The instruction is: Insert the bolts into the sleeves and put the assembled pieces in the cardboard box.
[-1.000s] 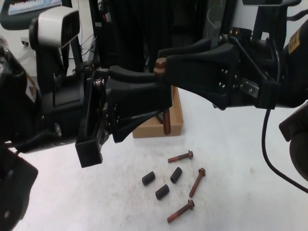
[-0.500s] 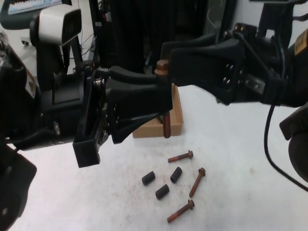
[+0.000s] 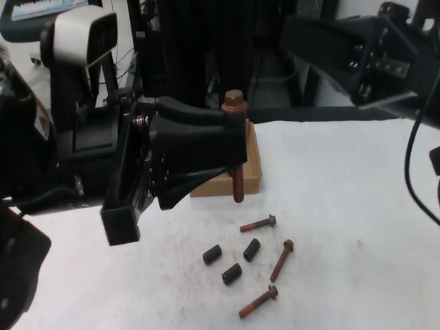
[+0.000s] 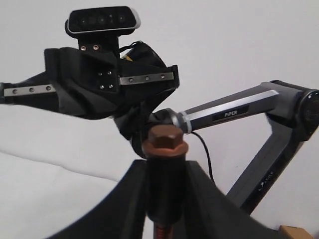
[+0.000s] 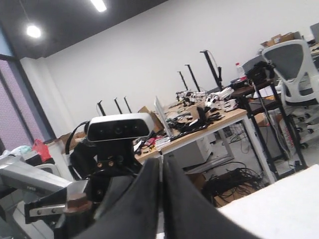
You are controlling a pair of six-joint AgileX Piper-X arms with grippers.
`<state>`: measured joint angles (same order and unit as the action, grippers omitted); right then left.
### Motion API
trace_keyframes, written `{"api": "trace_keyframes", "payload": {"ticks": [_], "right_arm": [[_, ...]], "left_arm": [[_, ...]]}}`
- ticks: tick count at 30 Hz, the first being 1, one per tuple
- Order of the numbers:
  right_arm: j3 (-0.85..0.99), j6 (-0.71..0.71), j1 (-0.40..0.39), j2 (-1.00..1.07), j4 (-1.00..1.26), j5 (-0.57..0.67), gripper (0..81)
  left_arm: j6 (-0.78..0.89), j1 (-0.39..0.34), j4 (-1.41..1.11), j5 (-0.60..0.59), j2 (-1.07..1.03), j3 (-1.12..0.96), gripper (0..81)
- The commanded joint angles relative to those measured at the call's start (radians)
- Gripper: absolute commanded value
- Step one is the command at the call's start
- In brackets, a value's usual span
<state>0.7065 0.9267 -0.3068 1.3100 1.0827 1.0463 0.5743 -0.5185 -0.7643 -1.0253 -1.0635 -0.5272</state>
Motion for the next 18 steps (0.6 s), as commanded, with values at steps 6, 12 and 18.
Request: {"api": "trace_keyframes", "payload": {"ticks": [6, 12, 18], "right_arm": [[-0.008, 0.009, 0.088, -0.002, 0.006, 0.041, 0.8], [-0.054, 0.033, 0.186, -0.017, 0.003, 0.082, 0.8], [-0.130, 0.061, 0.268, -0.027, 0.005, 0.089, 0.8]], "left_arm": [[-0.269, 0.001, 0.393, 0.294, -0.048, -0.046, 0.1], [-0.280, 0.001, 0.487, 0.512, -0.243, -0.194, 0.1], [-0.257, 0.001, 0.589, 0.640, -0.430, -0.393, 0.1]]}}
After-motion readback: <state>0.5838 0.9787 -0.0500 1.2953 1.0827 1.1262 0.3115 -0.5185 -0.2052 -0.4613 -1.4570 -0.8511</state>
